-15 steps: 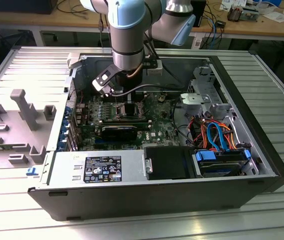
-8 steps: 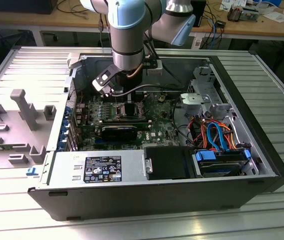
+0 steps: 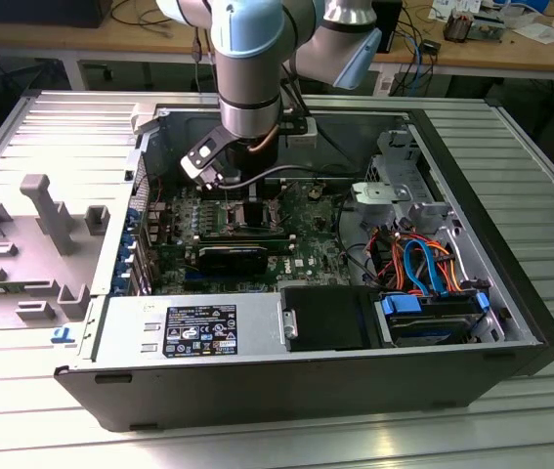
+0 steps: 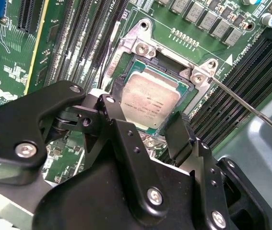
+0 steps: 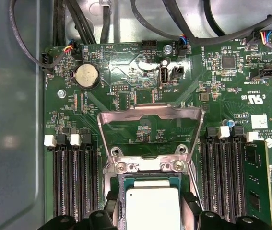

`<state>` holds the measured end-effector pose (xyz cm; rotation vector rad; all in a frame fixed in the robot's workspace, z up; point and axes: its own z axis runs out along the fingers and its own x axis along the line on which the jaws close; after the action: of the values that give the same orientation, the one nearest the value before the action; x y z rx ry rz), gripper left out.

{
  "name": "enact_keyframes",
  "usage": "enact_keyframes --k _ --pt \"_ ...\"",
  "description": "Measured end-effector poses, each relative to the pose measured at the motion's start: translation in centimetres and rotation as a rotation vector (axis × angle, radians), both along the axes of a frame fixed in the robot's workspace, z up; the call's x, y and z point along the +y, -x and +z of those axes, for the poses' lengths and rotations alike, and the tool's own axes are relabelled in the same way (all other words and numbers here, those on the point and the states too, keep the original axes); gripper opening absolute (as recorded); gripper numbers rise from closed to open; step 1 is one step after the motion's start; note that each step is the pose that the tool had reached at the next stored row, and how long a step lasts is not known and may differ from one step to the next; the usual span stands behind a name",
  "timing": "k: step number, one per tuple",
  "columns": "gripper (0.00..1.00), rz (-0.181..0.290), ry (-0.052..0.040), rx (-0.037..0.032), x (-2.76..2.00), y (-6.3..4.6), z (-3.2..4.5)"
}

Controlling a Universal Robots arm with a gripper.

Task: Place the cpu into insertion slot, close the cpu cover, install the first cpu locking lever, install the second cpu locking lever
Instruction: 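Place the cpu into insertion slot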

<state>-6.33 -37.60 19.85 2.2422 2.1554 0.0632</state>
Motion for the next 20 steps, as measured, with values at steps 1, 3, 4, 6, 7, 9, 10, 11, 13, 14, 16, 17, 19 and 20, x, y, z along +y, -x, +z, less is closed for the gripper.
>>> enact_keyframes --k 1,3,4,6,7,9,10,11,13,14,16,17,19,20 --pt "0.62 0.0 0.0 0.0 0.0 -0.01 -0.03" --pt "0.62 0.0 0.0001 0.0 0.0 -0.02 -0.1" --pt "0.62 0.0 0.0 0.0 0.0 -0.03 -0.11" --pt "0.62 0.0 0.0 0.0001 0.0 -0.02 -0.12" --pt "0.62 0.0 0.0 0.0 0.0 -0.02 -0.12" --pt "0.62 0.0 0.0 0.0 0.0 -0.03 -0.13" --pt "0.62 0.0 0.0 0.0 0.0 -0.03 -0.13" --pt "0.62 0.0 0.0 0.0 0.0 -0.02 -0.14" --pt "0.62 0.0 0.0 0.0 0.0 -0.03 -0.15" --pt "0.62 0.0 0.0 0.0 0.0 -0.03 -0.15" --pt "0.62 0.0 0.0 0.0 0.0 -0.03 -0.15" --pt "0.62 0.0 0.0 0.0 0.0 -0.03 -0.15" --pt "0.62 0.0 0.0 0.0 0.0 -0.03 -0.15" --pt "0.62 0.0 0.0 0.0 0.0 -0.03 -0.16"
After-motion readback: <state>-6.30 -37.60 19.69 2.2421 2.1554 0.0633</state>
